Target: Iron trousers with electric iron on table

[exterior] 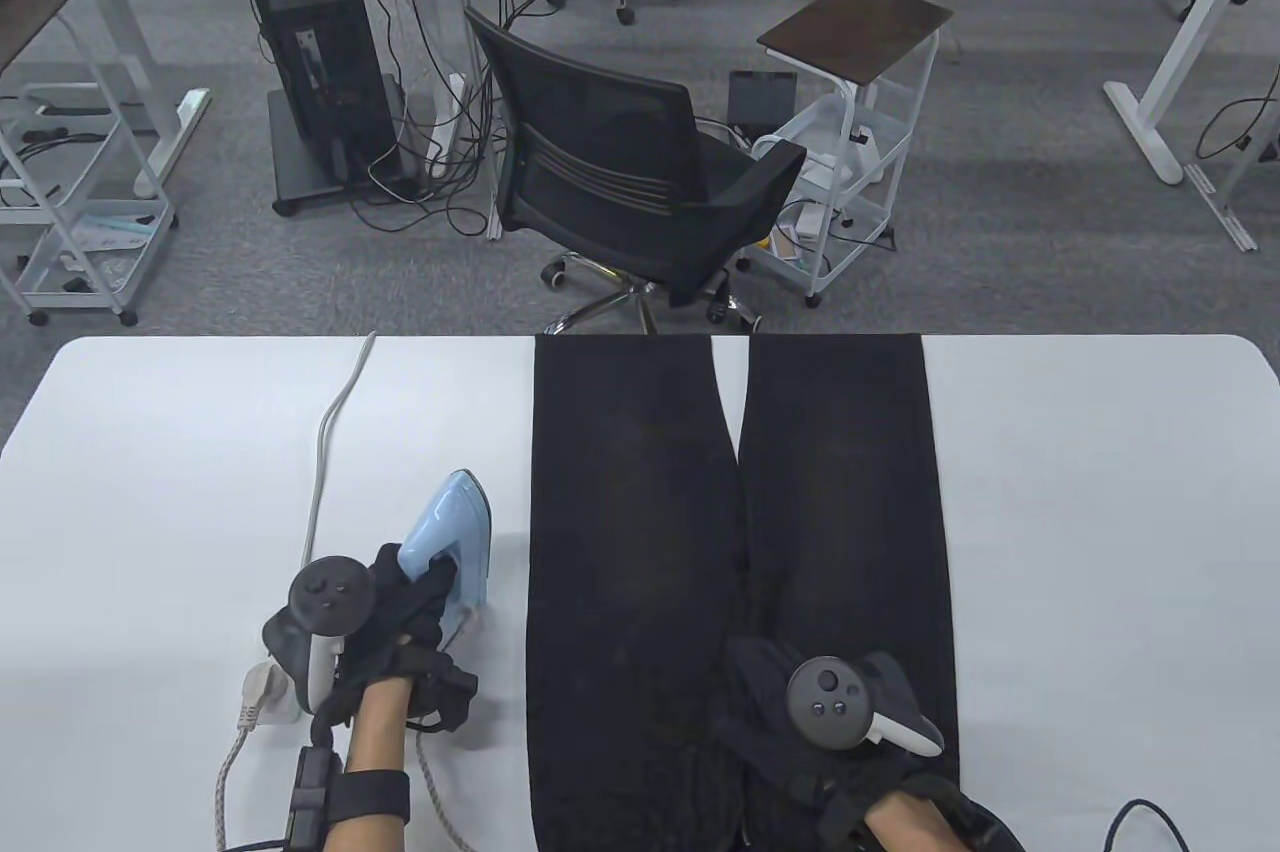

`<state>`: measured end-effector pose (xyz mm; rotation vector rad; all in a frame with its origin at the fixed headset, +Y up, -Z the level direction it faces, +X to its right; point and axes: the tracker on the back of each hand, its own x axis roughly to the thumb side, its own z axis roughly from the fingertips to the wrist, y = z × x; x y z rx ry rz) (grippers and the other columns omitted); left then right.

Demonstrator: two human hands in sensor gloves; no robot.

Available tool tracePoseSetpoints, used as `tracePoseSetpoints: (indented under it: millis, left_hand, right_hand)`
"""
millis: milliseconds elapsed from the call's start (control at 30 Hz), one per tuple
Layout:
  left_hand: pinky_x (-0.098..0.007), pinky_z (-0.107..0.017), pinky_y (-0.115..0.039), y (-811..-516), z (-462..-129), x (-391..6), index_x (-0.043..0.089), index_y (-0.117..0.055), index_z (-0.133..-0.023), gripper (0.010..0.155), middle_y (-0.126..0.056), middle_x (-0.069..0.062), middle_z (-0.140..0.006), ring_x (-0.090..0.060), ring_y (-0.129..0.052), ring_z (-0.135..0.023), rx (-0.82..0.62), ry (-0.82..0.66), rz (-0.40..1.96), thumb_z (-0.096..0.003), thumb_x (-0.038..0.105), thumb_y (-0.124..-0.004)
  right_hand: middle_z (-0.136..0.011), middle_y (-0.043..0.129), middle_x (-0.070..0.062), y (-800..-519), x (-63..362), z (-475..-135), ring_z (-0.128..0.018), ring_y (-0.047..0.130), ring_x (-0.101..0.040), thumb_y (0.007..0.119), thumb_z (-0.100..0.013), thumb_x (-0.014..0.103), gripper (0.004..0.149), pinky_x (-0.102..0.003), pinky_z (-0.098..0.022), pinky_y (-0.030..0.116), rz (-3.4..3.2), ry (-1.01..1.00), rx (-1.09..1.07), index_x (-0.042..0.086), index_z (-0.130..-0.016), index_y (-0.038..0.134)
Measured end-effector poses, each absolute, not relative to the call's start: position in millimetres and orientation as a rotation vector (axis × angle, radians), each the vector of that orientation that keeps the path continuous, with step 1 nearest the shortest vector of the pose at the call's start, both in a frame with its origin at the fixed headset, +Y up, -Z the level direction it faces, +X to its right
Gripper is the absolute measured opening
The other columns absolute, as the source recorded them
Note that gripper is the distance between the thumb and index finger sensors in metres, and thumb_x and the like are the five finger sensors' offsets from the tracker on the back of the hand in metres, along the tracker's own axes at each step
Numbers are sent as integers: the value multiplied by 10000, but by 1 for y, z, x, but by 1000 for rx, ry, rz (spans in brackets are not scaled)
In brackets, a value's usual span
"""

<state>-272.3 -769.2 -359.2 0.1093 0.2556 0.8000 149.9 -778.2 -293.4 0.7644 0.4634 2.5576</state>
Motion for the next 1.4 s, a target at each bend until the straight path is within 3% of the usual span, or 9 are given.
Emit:
tracePoseSetpoints:
  millis: [233, 333, 533, 767, 1000, 1067, 1233, 1267, 1400]
  left_hand:
    - [-699, -565, -787, -731, -341, -203, 110, -763, -885, 486, -941, -150, -707, -447, -921, -754, -47, -30, 402, -592, 494, -816]
    - [-781, -585, -714, -721, -325, -159, 116, -759, -892, 497, -948, -131, -714, -447, -943, -760, -166, -177, 251, -587, 507, -789]
    - [-765, -599, -723, -733, -297, -86, 112, -789, -876, 512, -993, -103, -665, -384, -1023, -697, -270, -340, -40, -587, 535, -787]
    - [-630, -636, -759, -748, -300, -50, 141, -788, -877, 514, -1000, -33, -599, -254, -1033, -589, -256, -414, -220, -583, 562, -808]
    - [-558, -624, -796, -752, -345, -45, 158, -777, -865, 483, -981, 15, -547, -187, -1017, -519, -231, -350, -188, -604, 564, -803]
    - [-551, -621, -802, -751, -370, -44, 163, -775, -862, 480, -978, 24, -541, -176, -1018, -513, -193, -306, -196, -607, 569, -797]
    - [-548, -638, -791, -752, -432, -47, 162, -756, -882, 489, -965, 27, -557, -177, -1006, -522, -287, -177, -139, -620, 574, -789]
    - [-548, -634, -794, -756, -445, -47, 161, -761, -877, 486, -965, 27, -551, -175, -1008, -514, -228, -152, -158, -618, 571, -791]
    - [-547, -654, -784, -756, -490, -57, 170, -749, -885, 485, -957, 35, -561, -171, -1004, -520, -242, -26, -144, -619, 574, -782]
  right_hand:
    - [-1166, 272, -355, -780, 143, -293, -1007, 361, -644, 539, -643, 513, 798, -814, -600, 429, 2616, 438, 763, 18, -1132, 148]
    - [-1169, 275, -355, -783, 138, -294, -1007, 353, -650, 546, -646, 509, 791, -823, -600, 408, 2719, 438, 697, 20, -1138, 165]
    - [-1172, 216, -354, -795, 129, -297, -1012, 298, -654, 559, -656, 516, 803, -826, -606, 387, 2882, 506, 646, 20, -1142, 155]
    - [-1168, 31, -291, -814, 130, -304, -1002, 129, -643, 572, -664, 508, 832, -834, -601, 309, 2866, 754, 619, 41, -1134, 69]
    - [-1161, -25, -260, -816, 131, -305, -1002, 70, -614, 580, -661, 508, 816, -824, -609, 264, 2834, 815, 578, 50, -1150, 115]
    - [-1159, -31, -263, -816, 130, -305, -1001, 65, -614, 576, -660, 510, 820, -825, -607, 261, 2839, 814, 584, 44, -1152, 115]
    - [-1156, -33, -273, -817, 129, -305, -999, 66, -619, 570, -659, 509, 819, -829, -604, 260, 2844, 814, 592, 37, -1152, 116]
    - [-1156, -31, -274, -817, 129, -305, -999, 69, -619, 568, -660, 509, 816, -829, -605, 262, 2847, 813, 595, 37, -1152, 119]
    - [-1153, -40, -272, -816, 128, -306, -998, 63, -619, 565, -666, 506, 807, -833, -604, 258, 2841, 851, 594, 40, -1151, 119]
